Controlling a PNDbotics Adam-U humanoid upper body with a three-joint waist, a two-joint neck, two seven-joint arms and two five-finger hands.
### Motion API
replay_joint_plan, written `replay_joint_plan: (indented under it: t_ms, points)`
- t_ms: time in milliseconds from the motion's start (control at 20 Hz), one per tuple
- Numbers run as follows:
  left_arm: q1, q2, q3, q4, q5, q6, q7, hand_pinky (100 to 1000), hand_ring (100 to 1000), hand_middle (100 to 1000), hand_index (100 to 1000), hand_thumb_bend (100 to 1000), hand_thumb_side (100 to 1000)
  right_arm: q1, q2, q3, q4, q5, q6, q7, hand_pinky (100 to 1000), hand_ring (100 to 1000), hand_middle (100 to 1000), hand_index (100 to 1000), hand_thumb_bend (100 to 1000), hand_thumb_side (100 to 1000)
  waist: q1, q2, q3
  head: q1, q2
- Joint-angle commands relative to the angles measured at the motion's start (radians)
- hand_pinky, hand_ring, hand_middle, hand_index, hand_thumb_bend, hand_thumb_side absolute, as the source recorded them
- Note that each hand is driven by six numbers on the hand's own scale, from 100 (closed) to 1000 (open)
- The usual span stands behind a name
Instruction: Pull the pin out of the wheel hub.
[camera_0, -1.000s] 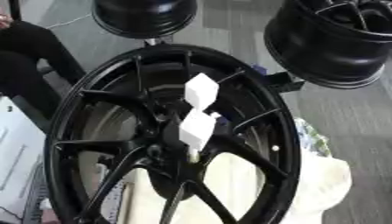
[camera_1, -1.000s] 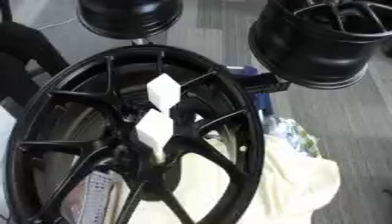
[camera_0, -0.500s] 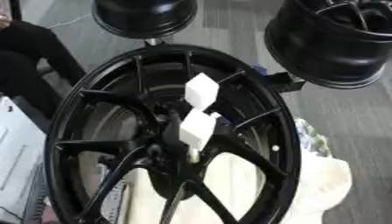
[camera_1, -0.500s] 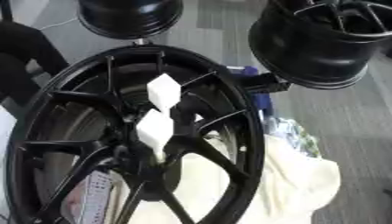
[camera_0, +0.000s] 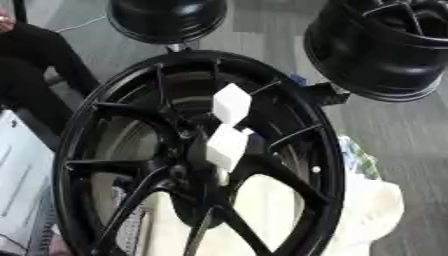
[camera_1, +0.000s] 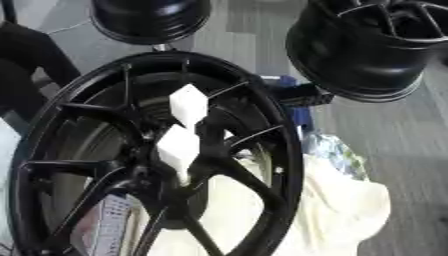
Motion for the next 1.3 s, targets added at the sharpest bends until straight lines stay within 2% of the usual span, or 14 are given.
replay_joint_plan:
  t_ms: [50, 350, 1000, 1150, 1300]
  points:
    - [-0.014, 0.027, -0.005, -0.019, 0.025, -0.062, 0.024, 858, 795, 663, 827, 100, 379, -0.008, -0.043, -0.008, -0.021, 0.008, 0.318, -0.319, 835, 609, 775, 899, 100, 339, 0.002, -0.021, -0.001, 0.004, -0.008]
    - [-0.005, 0.011, -0.032, -0.019, 0.063, -0.106, 0.047, 856, 788, 648, 824, 100, 444, -0.01, -0.044, -0.007, -0.025, 0.012, 0.322, -0.319, 835, 609, 775, 899, 100, 337, 0.0, -0.021, -0.003, 0.006, -0.009]
    - [0.01, -0.006, -0.051, -0.019, 0.083, -0.141, 0.059, 852, 779, 629, 819, 100, 456, -0.016, -0.055, 0.004, -0.032, 0.016, 0.326, -0.319, 834, 613, 772, 894, 101, 315, -0.002, -0.023, -0.003, 0.009, -0.01]
    - [0.011, -0.008, -0.053, -0.019, 0.083, -0.145, 0.064, 852, 779, 629, 819, 100, 457, -0.033, -0.099, 0.042, -0.047, 0.017, 0.335, -0.319, 835, 621, 769, 887, 120, 289, -0.002, -0.026, -0.003, 0.008, -0.004]
    - [0.009, -0.015, -0.057, -0.019, 0.087, -0.146, 0.067, 853, 780, 630, 821, 100, 468, -0.057, -0.169, 0.123, -0.065, -0.014, 0.355, -0.318, 841, 665, 775, 882, 152, 268, -0.003, -0.032, -0.001, -0.001, 0.0]
